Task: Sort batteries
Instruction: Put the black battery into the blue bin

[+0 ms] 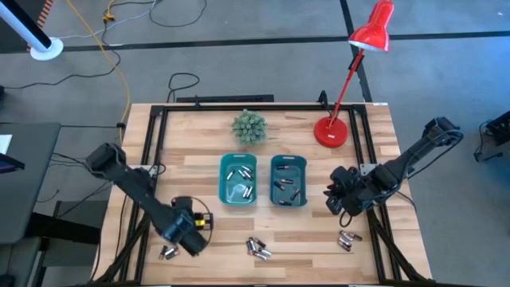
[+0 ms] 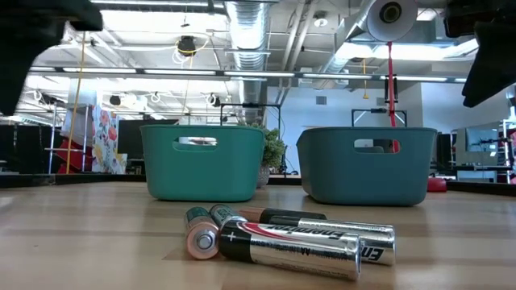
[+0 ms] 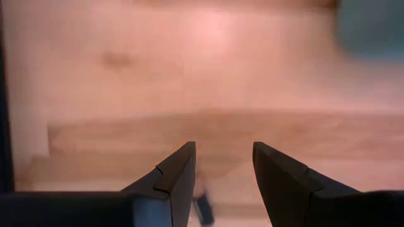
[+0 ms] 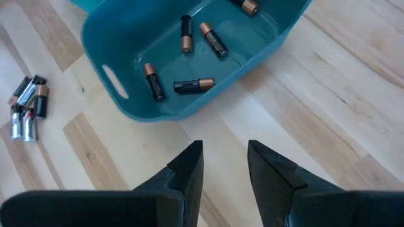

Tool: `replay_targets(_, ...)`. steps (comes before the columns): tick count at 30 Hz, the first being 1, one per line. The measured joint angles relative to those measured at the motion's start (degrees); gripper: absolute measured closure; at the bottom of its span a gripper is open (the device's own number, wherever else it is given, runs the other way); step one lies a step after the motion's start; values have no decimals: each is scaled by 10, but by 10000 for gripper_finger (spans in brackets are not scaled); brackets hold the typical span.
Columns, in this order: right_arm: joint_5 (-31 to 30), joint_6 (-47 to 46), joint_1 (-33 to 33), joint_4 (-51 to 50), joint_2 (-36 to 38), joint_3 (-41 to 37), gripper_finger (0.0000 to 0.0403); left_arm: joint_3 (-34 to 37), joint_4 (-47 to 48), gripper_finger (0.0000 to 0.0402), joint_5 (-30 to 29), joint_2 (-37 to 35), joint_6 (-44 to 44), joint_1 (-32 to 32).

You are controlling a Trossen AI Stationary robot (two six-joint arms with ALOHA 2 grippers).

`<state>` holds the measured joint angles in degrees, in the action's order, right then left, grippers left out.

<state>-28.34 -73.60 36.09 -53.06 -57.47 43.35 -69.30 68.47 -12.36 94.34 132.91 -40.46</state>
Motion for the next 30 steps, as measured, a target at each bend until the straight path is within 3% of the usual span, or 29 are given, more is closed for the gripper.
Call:
replay_targets(15, 0, 2, 15, 13, 0, 0, 262, 0, -101, 249, 91, 91, 20, -52)
replay_targets(30, 0, 2, 15, 26, 0, 0, 262, 0, -143, 267, 99, 169, 13, -57)
